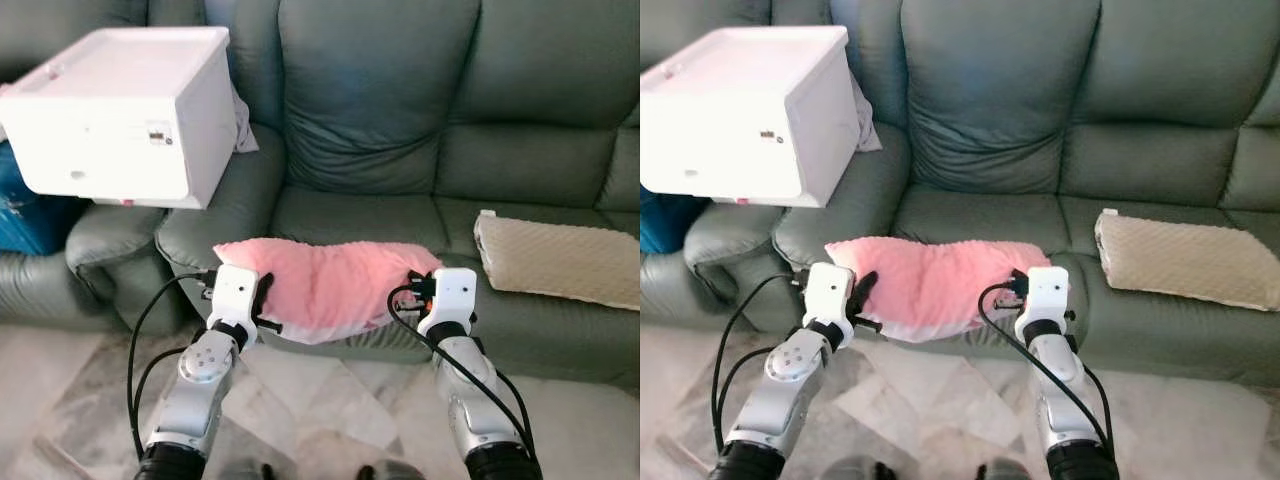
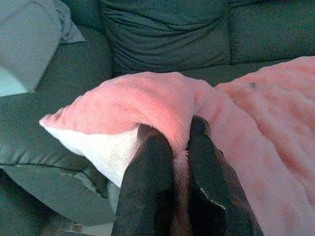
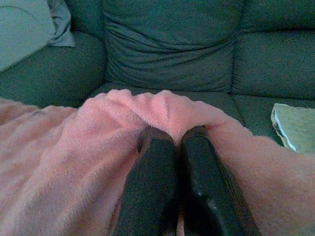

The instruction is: Move the pillow to the sofa

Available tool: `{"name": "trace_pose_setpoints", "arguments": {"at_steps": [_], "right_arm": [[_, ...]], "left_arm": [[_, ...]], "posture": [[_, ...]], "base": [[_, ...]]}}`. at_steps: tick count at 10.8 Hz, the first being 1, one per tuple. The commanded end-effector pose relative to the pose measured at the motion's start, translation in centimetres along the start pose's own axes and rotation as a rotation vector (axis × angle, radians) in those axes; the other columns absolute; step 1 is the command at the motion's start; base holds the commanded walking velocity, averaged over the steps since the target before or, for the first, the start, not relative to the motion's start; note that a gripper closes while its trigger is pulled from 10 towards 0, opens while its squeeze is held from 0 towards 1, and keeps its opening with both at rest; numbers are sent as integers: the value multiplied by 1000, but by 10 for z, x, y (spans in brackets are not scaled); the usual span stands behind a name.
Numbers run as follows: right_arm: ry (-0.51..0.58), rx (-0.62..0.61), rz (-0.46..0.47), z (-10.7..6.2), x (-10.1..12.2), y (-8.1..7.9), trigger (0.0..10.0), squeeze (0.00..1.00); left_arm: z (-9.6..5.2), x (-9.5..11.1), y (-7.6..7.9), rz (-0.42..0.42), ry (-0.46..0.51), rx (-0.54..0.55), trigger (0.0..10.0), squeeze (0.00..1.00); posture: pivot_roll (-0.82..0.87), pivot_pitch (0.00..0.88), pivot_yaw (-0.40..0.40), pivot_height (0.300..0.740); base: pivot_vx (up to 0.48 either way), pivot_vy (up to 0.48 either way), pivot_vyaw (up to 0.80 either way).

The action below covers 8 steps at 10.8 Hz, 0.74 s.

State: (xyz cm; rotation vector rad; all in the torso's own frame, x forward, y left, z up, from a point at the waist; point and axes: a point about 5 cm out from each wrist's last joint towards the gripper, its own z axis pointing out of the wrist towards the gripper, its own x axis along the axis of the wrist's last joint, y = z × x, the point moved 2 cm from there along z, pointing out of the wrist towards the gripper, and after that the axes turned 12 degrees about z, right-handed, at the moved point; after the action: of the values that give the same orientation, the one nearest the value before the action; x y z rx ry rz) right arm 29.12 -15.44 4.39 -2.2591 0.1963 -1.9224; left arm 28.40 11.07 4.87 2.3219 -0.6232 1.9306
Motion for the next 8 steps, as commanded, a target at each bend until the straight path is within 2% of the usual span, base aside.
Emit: {"name": "trace_pose_setpoints", "arguments": {"at_steps": [1,3,6,7,8], "right_arm": [[17,-4,-1,1,5,2,10000,0],[19,-3,-3,0,5,2,10000,0],[18,-4,-2,-2,3,2,10000,0],[16,-7,-4,-3,3,3,10000,0],[11,-10,-3,-4,1,4,10000,0]], "left_arm": [[1,10,2,-1,49,-23,10000,0],[2,11,4,2,51,-31,10000,0],[1,11,5,-3,50,-42,10000,0],[-1,8,5,-4,45,-40,10000,0],[-1,7,4,-4,44,-38,10000,0]], "posture": [[-7,0,7,740],[-9,0,9,740],[-8,0,11,740],[-9,0,11,740],[-9,0,11,740]], "base": [[0,0,-800],[0,0,-697],[0,0,0],[247,0,0],[289,0,-563]]}}
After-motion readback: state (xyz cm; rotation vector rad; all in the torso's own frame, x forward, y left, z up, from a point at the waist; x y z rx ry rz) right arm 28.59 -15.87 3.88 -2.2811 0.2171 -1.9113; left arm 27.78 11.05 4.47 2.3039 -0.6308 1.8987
